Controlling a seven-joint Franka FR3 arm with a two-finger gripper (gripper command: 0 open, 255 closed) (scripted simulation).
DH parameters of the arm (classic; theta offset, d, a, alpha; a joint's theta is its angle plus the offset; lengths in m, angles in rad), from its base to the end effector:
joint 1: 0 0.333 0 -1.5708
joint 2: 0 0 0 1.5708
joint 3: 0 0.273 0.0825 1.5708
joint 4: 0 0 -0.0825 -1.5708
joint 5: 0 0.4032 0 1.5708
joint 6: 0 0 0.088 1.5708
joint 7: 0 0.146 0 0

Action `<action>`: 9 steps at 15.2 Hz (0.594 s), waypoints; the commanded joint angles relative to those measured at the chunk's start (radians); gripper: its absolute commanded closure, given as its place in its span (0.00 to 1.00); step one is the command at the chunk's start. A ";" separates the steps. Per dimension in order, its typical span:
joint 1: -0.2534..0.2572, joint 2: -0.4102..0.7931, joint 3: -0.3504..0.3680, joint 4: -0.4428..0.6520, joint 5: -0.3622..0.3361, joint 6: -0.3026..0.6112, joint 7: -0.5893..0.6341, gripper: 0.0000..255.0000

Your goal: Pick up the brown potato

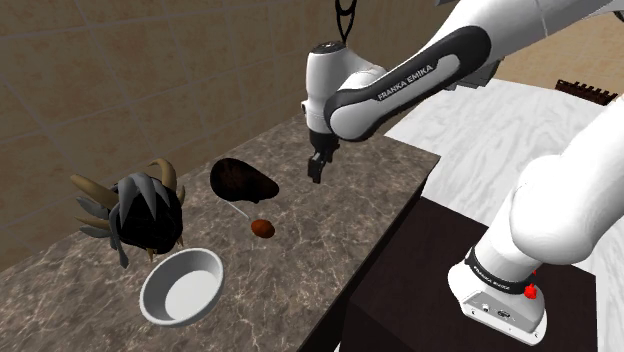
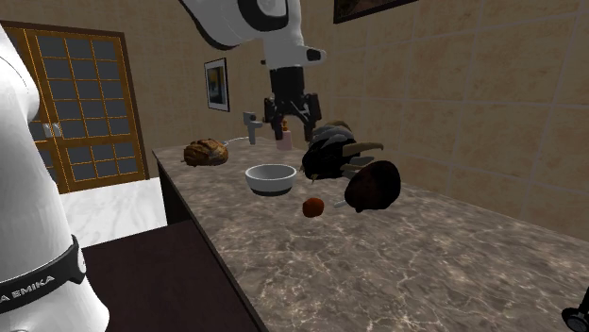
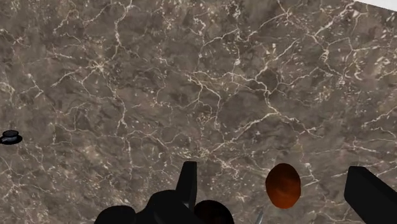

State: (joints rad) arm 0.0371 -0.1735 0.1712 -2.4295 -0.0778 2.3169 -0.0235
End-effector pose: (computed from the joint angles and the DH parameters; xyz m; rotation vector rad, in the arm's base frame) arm 0.4858 0.0962 0.2835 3.0273 0.4287 0.1001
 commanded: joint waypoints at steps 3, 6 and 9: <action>0.006 0.159 0.020 0.052 -0.045 0.113 0.036 0.00; 0.014 0.278 0.025 0.112 -0.089 0.174 0.064 0.00; 0.030 0.397 0.022 0.184 -0.136 0.222 0.093 0.00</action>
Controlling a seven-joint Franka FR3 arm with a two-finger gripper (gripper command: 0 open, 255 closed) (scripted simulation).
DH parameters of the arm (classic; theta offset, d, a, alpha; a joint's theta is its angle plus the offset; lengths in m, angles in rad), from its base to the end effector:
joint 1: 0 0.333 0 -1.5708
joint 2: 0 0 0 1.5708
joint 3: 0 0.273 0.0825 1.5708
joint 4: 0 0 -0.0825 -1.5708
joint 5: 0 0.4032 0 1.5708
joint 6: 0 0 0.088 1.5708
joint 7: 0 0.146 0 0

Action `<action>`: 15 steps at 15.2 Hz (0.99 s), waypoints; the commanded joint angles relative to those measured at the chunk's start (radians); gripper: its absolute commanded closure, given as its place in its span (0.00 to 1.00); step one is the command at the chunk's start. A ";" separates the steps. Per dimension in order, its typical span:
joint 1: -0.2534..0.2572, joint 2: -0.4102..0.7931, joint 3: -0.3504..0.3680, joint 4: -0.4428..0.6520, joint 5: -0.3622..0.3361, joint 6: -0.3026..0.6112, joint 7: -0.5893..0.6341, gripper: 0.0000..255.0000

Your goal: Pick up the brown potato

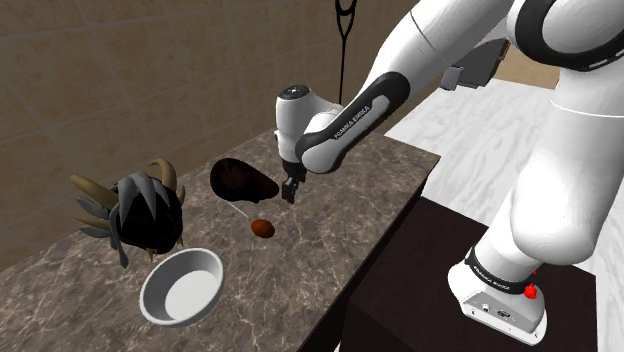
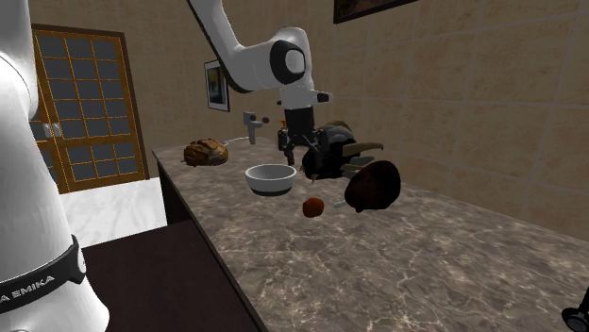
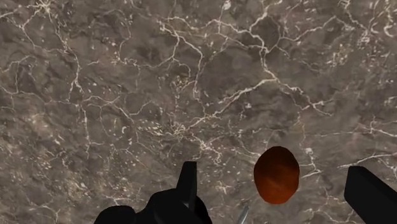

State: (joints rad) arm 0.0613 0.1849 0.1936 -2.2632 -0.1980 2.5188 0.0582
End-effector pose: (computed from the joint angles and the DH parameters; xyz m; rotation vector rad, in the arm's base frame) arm 0.5333 0.1395 0.1915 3.0189 0.5318 0.1363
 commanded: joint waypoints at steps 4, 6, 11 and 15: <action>0.038 0.194 -0.014 0.131 -0.071 0.067 0.041 0.00; 0.056 0.271 -0.022 0.194 -0.092 0.083 0.051 0.00; 0.102 0.463 -0.041 0.375 -0.128 0.104 0.059 0.00; 0.133 0.609 -0.048 0.532 -0.141 0.099 0.051 0.00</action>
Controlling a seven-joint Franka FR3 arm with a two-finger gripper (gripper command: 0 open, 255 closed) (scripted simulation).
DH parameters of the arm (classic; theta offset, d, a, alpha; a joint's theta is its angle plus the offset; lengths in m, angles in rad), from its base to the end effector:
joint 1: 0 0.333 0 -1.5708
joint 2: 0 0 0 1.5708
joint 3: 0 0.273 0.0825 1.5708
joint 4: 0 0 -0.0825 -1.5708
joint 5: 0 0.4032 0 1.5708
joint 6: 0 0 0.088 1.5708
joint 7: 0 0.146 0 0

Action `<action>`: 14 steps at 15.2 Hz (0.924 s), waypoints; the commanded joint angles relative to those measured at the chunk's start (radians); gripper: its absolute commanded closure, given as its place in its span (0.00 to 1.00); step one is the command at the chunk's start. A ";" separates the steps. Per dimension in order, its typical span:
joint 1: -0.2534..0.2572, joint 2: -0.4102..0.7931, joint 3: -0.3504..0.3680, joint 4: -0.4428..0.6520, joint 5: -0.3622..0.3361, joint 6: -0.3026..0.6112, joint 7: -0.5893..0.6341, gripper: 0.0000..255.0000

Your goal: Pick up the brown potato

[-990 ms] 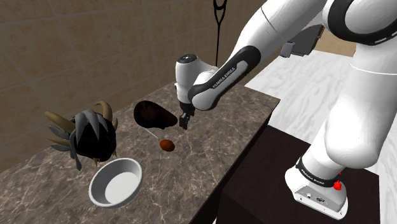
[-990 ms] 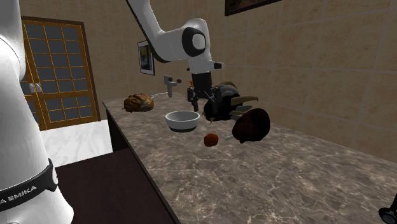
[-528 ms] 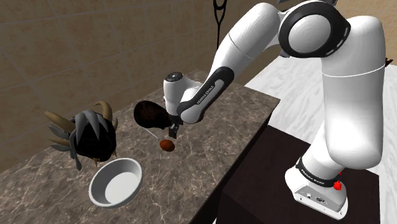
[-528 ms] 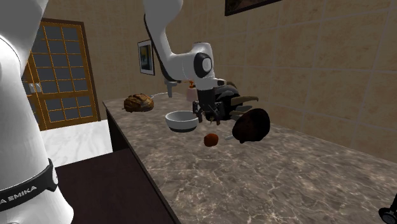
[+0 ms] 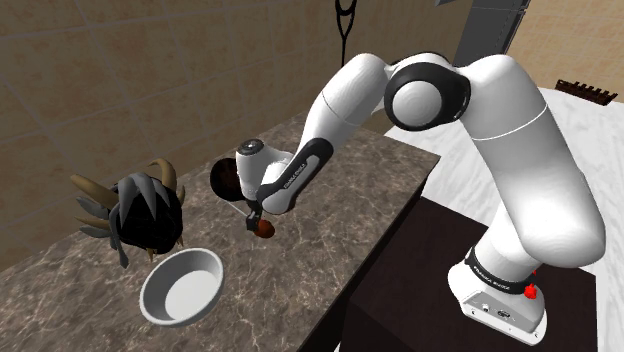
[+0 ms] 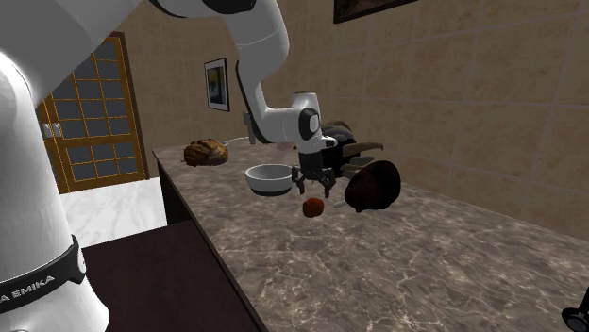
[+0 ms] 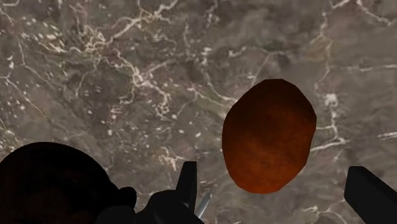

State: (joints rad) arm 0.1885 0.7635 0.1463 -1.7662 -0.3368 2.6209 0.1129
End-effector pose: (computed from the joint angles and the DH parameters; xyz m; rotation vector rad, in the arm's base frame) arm 0.6133 0.2165 0.0580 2.9973 0.7025 0.1904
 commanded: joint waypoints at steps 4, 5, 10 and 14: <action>0.014 0.076 -0.012 0.055 -0.010 0.024 0.005 0.00; 0.016 0.088 -0.015 0.061 -0.012 0.030 0.006 0.00; 0.021 0.119 -0.022 0.076 -0.017 0.048 0.011 1.00; 0.021 0.118 -0.022 0.075 -0.017 0.047 0.011 1.00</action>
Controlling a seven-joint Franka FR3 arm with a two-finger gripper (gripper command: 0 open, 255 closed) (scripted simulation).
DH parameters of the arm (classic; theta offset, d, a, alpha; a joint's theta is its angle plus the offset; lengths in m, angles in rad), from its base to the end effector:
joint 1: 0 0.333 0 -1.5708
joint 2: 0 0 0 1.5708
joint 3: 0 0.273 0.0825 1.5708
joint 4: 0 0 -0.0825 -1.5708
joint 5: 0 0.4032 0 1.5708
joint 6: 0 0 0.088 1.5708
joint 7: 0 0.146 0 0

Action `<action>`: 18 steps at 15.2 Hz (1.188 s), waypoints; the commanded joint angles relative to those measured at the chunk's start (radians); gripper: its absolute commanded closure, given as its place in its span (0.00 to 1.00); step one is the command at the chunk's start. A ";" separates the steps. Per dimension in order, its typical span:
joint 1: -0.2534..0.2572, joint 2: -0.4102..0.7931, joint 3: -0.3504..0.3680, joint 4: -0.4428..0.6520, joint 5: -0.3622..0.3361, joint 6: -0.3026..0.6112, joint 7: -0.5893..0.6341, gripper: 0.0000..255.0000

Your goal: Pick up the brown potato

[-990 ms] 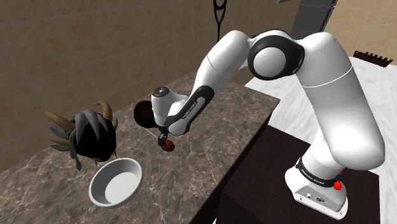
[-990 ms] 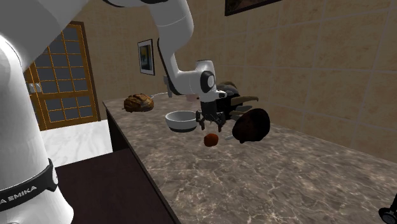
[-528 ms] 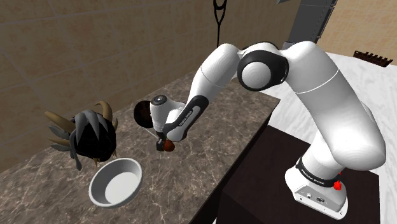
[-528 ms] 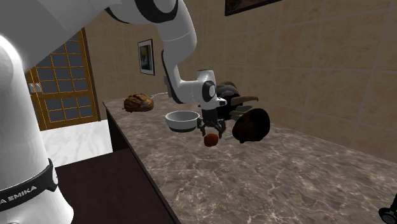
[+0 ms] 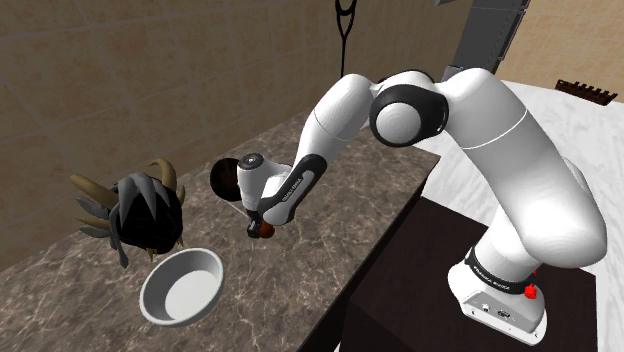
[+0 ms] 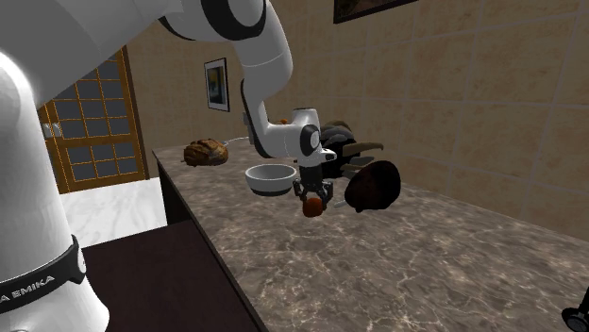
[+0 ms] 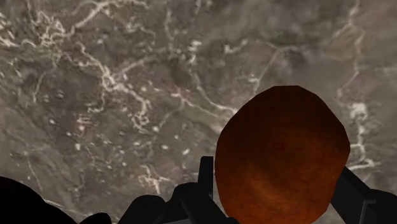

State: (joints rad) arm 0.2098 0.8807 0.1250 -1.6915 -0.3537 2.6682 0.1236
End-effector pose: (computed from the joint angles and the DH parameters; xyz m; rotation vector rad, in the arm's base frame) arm 0.6150 0.2196 0.0152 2.9955 0.7133 0.1960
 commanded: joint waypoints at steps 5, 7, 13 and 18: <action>0.000 0.001 0.000 0.001 0.000 -0.001 0.000 1.00; -0.004 -0.023 0.005 -0.011 0.003 -0.013 -0.003 1.00; -0.016 -0.092 0.022 -0.041 0.016 -0.053 -0.015 1.00; -0.026 -0.147 0.036 -0.060 0.028 -0.089 -0.026 1.00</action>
State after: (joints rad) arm 0.1865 0.7463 0.1576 -1.7470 -0.3289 2.5867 0.1010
